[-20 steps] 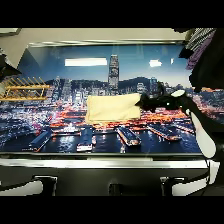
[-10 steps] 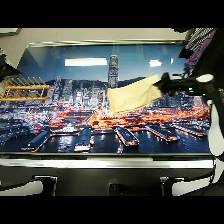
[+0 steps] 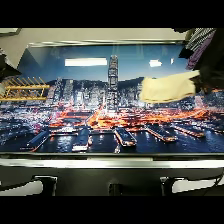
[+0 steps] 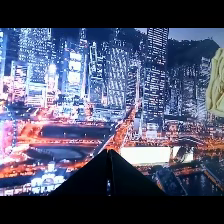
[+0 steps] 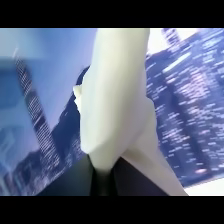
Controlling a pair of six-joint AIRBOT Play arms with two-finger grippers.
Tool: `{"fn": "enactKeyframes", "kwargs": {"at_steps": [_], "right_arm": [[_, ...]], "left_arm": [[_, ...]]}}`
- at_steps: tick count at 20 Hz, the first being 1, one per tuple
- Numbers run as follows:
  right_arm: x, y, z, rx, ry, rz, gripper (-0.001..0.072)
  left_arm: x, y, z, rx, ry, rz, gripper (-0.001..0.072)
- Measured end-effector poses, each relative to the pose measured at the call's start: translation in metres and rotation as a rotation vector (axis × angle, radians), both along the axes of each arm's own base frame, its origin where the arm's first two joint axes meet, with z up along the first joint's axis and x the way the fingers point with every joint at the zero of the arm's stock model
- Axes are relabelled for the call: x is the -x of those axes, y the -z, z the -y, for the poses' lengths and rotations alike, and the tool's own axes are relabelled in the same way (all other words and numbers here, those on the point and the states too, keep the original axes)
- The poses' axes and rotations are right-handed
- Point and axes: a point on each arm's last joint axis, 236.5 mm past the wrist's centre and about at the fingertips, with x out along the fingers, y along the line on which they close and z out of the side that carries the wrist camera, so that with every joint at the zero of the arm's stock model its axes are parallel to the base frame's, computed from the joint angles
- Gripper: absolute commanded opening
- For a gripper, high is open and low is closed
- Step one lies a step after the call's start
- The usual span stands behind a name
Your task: Fold the clothes and pants, and hang the long-sleeved shirts on hangers.
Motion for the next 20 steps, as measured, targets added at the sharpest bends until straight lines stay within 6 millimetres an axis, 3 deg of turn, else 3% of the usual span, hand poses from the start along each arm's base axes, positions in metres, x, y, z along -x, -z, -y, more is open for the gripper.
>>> {"fn": "enactKeyframes", "kwargs": {"at_steps": [6,10,14,20], "right_arm": [[0.056,-0.009,0.104,0.054,0.273,-0.095,0.0029],[0.107,0.002,0.142,0.104,0.374,-0.233,0.0029],[0.158,0.025,0.151,0.147,0.448,-0.394,0.0029],[0.242,0.071,0.130,0.190,0.528,-0.613,0.0030]], "left_arm": [[0.002,0.001,0.001,0.000,0.004,-0.006,0.0013],[0.004,0.002,0.001,0.000,0.011,-0.017,0.0014],[0.007,0.004,0.002,-0.001,0.022,-0.030,0.0014],[0.009,0.004,0.003,-0.001,0.026,-0.036,0.0014]]}}
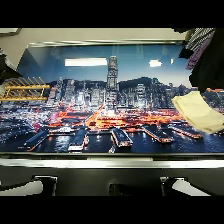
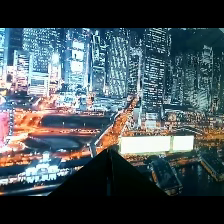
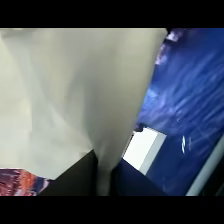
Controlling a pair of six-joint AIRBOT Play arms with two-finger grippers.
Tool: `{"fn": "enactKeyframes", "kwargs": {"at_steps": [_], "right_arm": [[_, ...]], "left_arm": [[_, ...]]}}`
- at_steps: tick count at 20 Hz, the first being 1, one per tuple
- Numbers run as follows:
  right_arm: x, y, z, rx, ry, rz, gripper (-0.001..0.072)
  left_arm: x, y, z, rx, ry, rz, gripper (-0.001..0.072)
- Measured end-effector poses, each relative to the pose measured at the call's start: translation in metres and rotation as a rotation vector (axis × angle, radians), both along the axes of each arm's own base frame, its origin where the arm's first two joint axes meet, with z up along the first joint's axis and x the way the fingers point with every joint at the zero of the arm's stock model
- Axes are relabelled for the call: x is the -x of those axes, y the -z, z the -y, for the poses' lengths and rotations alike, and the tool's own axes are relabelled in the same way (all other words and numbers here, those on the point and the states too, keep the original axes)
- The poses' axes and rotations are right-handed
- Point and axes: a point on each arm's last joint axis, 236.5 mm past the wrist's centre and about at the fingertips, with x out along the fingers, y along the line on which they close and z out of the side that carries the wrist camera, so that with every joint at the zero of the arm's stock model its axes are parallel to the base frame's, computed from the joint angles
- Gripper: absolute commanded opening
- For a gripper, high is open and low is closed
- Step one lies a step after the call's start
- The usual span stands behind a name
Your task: Fold the clothes and pants, and hang the long-sleeved shirts on hangers.
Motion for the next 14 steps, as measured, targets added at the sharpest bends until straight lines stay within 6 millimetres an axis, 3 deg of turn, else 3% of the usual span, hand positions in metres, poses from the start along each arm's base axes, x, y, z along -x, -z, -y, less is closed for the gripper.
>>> {"fn": "enactKeyframes", "kwargs": {"at_steps": [7,14], "right_arm": [[0.074,0.033,-0.027,0.029,0.034,-0.167,0.0030],[0.116,0.051,-0.042,0.037,0.029,-0.287,0.0031]], "left_arm": [[0.001,0.000,0.000,0.000,0.002,-0.002,0.0014],[0.001,0.000,0.000,0.000,0.002,-0.002,0.0014]]}}
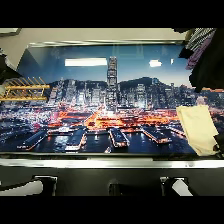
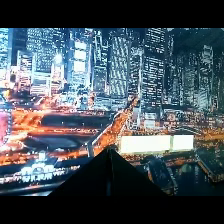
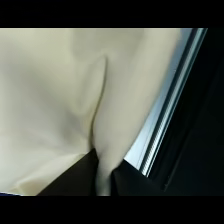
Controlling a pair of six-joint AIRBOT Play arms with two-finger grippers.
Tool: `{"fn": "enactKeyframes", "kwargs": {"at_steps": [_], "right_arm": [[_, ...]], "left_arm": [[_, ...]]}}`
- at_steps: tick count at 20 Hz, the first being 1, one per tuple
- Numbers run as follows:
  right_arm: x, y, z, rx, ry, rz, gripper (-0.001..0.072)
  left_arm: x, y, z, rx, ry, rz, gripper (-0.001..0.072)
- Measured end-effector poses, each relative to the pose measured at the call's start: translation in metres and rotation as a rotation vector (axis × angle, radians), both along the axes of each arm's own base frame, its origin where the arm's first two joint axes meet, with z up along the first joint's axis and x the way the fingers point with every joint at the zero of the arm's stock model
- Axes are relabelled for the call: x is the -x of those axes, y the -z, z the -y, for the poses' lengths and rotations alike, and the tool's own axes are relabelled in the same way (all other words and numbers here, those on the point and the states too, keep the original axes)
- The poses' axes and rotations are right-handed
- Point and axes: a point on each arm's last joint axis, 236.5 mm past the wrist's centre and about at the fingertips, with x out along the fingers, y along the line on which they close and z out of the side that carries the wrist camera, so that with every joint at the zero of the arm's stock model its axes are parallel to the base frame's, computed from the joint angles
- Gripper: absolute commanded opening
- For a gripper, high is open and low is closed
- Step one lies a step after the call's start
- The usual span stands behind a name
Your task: Fold the clothes and pants, and hang the long-sleeved shirts on hangers.
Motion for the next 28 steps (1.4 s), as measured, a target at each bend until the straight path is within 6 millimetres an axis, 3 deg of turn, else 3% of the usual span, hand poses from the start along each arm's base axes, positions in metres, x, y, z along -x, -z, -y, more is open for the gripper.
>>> {"fn": "enactKeyframes", "kwargs": {"at_steps": [4,5,7,8,10,12,15,17,19,21,23,26,28], "right_arm": [[0.018,0.006,-0.003,0.000,-0.010,-0.066,0.0032],[0.021,0.008,-0.003,0.000,-0.012,-0.077,0.0074],[0.024,0.009,-0.003,0.004,-0.016,-0.091,0.0284],[0.026,0.009,-0.003,0.006,-0.018,-0.096,0.0338],[0.027,0.008,-0.001,0.016,-0.018,-0.100,0.0412],[0.025,0.000,0.005,0.048,-0.021,-0.084,0.0421],[-0.001,-0.043,0.030,0.188,-0.027,0.054,0.0416],[-0.035,-0.088,0.045,0.295,-0.051,0.229,0.0391],[-0.081,-0.133,0.043,0.342,-0.120,0.434,0.0333],[-0.132,-0.169,0.016,0.322,-0.253,0.610,0.0245],[-0.179,-0.184,-0.034,0.257,-0.445,0.710,0.0062],[-0.229,-0.172,-0.145,0.101,-0.791,0.733,0.0033],[-0.238,-0.152,-0.219,0.005,-0.997,0.691,0.0033]], "left_arm": [[0.000,0.000,0.000,0.000,0.000,0.000,0.0014],[0.000,0.000,0.000,0.000,0.000,0.000,0.0014],[0.000,0.000,0.000,0.000,0.000,0.000,0.0014],[0.000,0.000,0.000,0.000,0.000,0.000,0.0014],[0.000,0.000,0.000,0.000,0.000,0.001,0.0014],[0.000,0.000,0.000,0.000,0.000,0.001,0.0013],[-0.002,-0.001,0.004,-0.001,0.004,0.010,0.0014],[-0.008,-0.002,0.008,-0.007,0.009,0.030,0.0013],[-0.014,-0.002,0.011,-0.021,0.009,0.053,0.0013],[-0.023,0.000,0.011,-0.048,-0.004,0.074,0.0012],[-0.030,0.007,0.010,-0.092,-0.014,0.090,0.0010],[-0.034,0.023,0.011,-0.189,-0.020,0.113,0.0011],[-0.026,0.042,0.014,-0.231,-0.016,0.098,0.0012]]}}
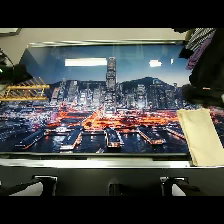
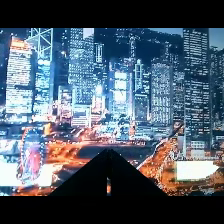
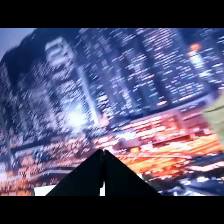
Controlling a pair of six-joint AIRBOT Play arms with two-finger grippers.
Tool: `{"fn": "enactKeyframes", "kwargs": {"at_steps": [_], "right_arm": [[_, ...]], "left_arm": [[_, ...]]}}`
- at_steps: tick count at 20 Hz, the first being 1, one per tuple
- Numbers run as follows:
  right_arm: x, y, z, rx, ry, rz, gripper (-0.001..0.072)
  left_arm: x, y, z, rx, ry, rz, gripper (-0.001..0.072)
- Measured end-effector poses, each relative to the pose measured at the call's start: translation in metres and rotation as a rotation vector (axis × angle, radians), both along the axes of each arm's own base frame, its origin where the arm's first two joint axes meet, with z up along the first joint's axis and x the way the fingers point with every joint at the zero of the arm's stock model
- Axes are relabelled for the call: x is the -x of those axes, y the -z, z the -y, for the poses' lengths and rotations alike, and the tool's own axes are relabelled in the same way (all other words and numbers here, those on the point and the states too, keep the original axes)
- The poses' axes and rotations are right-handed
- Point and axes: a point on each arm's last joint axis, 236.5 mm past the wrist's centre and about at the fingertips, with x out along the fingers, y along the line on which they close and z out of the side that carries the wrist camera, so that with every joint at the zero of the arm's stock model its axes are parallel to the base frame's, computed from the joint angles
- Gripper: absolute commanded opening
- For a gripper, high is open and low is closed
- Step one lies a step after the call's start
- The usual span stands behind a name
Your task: Fold the clothes and pants, and hang the long-sleeved shirts on hangers.
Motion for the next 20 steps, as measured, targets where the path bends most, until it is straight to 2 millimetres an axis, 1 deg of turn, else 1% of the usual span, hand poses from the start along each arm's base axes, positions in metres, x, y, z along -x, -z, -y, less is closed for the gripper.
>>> {"fn": "enactKeyframes", "kwargs": {"at_steps": [2,3,4,5,6,8,11,20], "right_arm": [[0.005,0.019,-0.058,0.027,-0.170,-0.060,0.0033],[0.010,0.027,-0.081,0.041,-0.238,-0.086,0.0033],[0.015,0.033,-0.098,0.051,-0.288,-0.104,0.0033],[0.019,0.037,-0.111,0.061,-0.327,-0.118,0.0033],[0.022,0.040,-0.118,0.077,-0.351,-0.128,0.0033],[0.026,0.045,-0.125,0.105,-0.383,-0.140,0.0035],[0.030,0.050,-0.122,0.161,-0.405,-0.157,0.0035],[0.036,0.055,-0.116,0.209,-0.422,-0.188,0.0035]], "left_arm": [[0.014,0.022,0.004,-0.022,0.011,-0.039,0.0013],[0.021,0.033,0.005,-0.030,0.014,-0.062,0.0014],[0.027,0.042,0.006,-0.036,0.019,-0.086,0.0014],[0.034,0.052,0.006,-0.041,0.024,-0.114,0.0015],[0.041,0.061,0.007,-0.044,0.032,-0.146,0.0015],[0.050,0.072,0.008,-0.049,0.040,-0.189,0.0015],[0.058,0.080,0.009,-0.052,0.049,-0.219,0.0015],[0.063,0.085,0.008,-0.055,0.053,-0.241,0.0015]]}}
